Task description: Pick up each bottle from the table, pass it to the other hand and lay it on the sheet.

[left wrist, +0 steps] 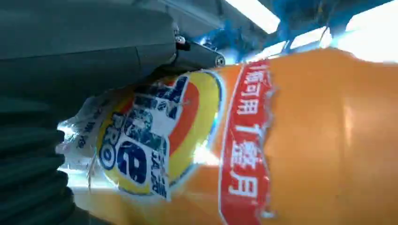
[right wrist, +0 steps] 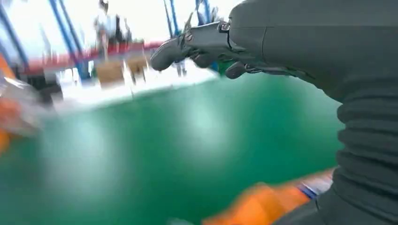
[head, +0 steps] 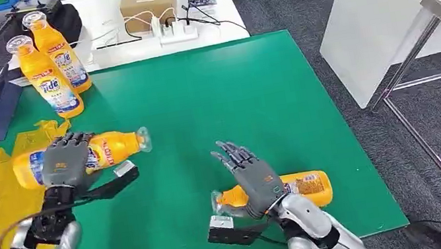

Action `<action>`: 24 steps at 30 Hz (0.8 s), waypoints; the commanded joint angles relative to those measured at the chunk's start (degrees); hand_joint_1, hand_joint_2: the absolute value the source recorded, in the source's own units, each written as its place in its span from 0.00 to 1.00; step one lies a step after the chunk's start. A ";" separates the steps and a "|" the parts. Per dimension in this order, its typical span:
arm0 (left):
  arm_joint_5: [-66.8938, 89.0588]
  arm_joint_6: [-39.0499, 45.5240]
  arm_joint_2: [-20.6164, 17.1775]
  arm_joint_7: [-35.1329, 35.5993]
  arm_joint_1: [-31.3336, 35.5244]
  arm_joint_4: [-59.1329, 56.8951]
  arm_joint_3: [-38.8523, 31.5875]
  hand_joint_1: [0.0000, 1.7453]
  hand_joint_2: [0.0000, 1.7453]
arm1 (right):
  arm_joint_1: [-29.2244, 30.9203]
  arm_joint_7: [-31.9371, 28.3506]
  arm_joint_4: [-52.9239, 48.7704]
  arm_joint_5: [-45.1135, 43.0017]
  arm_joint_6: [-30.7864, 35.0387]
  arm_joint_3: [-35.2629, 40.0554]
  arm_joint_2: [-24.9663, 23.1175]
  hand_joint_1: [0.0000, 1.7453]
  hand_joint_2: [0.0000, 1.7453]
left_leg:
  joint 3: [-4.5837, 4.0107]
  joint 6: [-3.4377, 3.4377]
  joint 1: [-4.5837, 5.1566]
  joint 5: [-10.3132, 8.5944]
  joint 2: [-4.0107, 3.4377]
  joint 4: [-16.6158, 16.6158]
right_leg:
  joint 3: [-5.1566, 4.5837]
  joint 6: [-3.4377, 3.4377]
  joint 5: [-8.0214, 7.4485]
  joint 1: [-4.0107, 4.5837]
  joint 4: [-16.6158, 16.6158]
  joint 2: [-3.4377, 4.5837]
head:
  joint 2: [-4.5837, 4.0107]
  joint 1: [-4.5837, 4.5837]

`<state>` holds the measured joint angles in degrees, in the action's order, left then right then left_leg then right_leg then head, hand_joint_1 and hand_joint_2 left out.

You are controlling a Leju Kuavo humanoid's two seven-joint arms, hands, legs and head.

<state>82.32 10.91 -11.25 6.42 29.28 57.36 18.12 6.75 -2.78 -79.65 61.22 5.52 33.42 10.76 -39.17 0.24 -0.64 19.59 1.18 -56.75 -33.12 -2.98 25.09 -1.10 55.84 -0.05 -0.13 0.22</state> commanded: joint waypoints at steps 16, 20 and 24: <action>-1.29 1.18 3.59 5.74 11.36 -36.37 -4.57 0.00 0.00 | -2.09 10.68 7.27 6.25 -6.12 -2.47 10.06 0.00 1.00 | 0.24 0.06 0.05 0.18 0.00 -0.05 | 0.37 0.11 0.14 0.00 -0.09 -0.07 | 0.00 0.04; -3.64 3.89 4.93 2.48 10.58 -35.00 -6.36 0.00 0.00 | -2.02 10.90 9.91 6.23 -6.73 -3.01 9.87 0.86 1.00 | 0.11 0.06 0.06 0.12 -0.05 0.01 | 0.24 0.04 0.07 -0.03 -0.12 0.02 | 0.00 0.04; -13.21 9.61 7.93 -8.96 7.91 -27.99 -11.07 0.00 0.00 | -4.25 11.31 9.38 4.98 -6.45 -5.24 9.45 1.00 1.00 | 0.08 0.07 0.09 0.10 0.10 0.01 | 0.26 0.03 0.10 -0.06 -0.11 -0.12 | 0.00 0.04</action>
<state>78.53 14.93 -8.87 8.52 37.93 26.34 14.51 2.51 7.91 -76.56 67.41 -0.50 30.56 22.88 -39.30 0.29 -0.55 19.62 1.25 -56.77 -33.12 -3.04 25.11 -1.18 55.80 -0.07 -0.13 0.26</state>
